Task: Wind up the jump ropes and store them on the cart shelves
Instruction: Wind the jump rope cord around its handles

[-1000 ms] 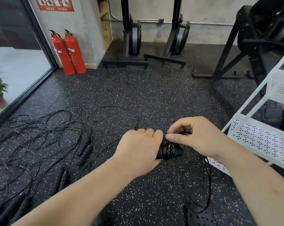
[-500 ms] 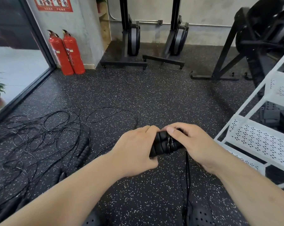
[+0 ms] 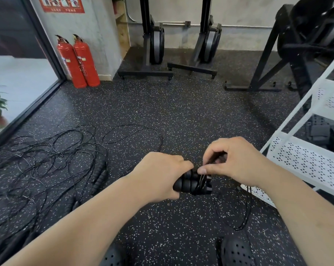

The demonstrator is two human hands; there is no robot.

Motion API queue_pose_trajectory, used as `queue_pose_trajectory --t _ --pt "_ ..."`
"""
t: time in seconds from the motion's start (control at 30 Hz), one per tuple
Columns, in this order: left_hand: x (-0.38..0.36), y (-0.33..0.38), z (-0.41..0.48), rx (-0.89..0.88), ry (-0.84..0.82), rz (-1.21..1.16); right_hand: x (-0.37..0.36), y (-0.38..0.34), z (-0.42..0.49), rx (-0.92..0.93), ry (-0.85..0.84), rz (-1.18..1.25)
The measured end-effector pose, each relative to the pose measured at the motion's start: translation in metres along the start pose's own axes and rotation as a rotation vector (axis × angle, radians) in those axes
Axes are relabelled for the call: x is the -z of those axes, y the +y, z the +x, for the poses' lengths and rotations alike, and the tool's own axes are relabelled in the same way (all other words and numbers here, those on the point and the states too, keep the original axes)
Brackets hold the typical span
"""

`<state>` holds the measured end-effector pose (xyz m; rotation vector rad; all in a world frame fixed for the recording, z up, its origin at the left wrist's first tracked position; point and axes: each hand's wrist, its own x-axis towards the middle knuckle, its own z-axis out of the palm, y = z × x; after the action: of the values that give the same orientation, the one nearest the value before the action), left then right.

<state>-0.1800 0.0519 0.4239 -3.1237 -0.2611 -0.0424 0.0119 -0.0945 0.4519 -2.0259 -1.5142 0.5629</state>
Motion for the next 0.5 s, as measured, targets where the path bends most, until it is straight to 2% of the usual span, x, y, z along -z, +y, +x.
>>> queue_pose_trajectory --t 0.23,0.4,0.5 --pt "0.011 0.005 -0.004 -0.093 0.059 -0.11 0.0 0.013 0.002 -0.002 0.02 0.328" --pt "0.015 0.002 -0.007 0.065 0.155 -0.343 -0.019 0.015 0.003 -0.117 0.034 0.584" --pt "0.014 -0.002 -0.004 0.174 0.179 -0.425 -0.046 0.008 0.008 -0.333 0.096 0.578"
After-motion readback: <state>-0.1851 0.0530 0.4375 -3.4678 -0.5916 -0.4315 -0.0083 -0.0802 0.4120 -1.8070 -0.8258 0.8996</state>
